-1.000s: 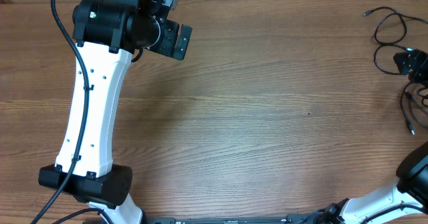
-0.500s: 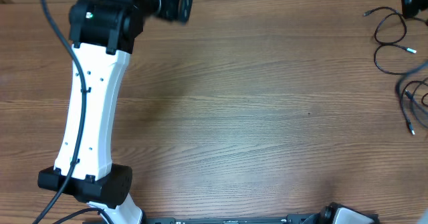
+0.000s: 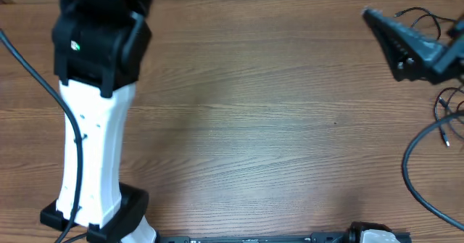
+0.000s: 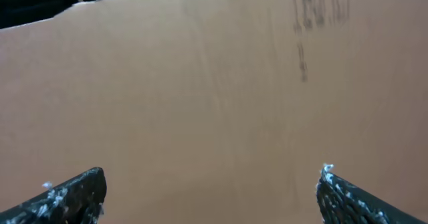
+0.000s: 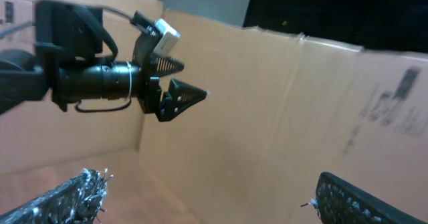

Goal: Untangle cables

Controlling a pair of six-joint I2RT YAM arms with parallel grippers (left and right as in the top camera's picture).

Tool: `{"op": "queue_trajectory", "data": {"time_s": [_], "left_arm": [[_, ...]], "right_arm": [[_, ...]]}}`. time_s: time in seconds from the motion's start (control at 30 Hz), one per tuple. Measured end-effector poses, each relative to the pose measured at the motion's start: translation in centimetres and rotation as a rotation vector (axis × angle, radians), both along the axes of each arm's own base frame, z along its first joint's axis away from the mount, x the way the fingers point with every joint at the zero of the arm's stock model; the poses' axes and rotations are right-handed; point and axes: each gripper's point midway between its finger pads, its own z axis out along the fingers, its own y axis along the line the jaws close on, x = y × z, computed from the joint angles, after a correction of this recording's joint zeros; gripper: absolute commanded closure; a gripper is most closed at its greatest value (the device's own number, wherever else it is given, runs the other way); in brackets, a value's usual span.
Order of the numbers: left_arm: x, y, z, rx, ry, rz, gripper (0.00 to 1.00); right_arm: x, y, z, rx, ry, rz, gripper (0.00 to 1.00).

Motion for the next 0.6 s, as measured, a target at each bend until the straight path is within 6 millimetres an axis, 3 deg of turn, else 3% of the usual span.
{"op": "queue_trajectory", "data": {"time_s": [0.17,0.3,0.4,0.43,0.47,0.5,0.6], "left_arm": [[-2.9,-0.7,-0.9,0.111,0.028,0.055,0.0],[-5.8,2.2,-1.7,0.159,0.053,0.132,0.0],[-8.7,4.2,-2.2,0.168,0.058,0.166,0.0],[-9.7,4.8,-2.0,0.164,0.052,0.174,0.0],[-10.5,5.4,-1.9,0.16,0.047,0.182,0.0],[-11.2,5.9,-1.8,0.155,0.042,0.191,0.0],[-13.3,7.3,-1.1,0.136,0.023,0.216,0.0]], "right_arm": [[0.3,0.7,-4.3,0.002,0.087,-0.013,0.0],[-3.0,0.8,-6.2,-0.008,0.026,-0.032,0.0],[-8.4,0.7,-5.5,-0.005,-0.103,-0.044,0.0],[-10.7,0.8,-4.9,-0.004,-0.16,-0.044,0.0],[-14.3,0.8,-4.1,-0.002,-0.244,-0.047,0.0],[-15.3,0.8,-3.9,-0.002,-0.269,-0.047,0.0],[-22.2,0.5,-2.6,0.01,-0.437,-0.073,0.0]]}}
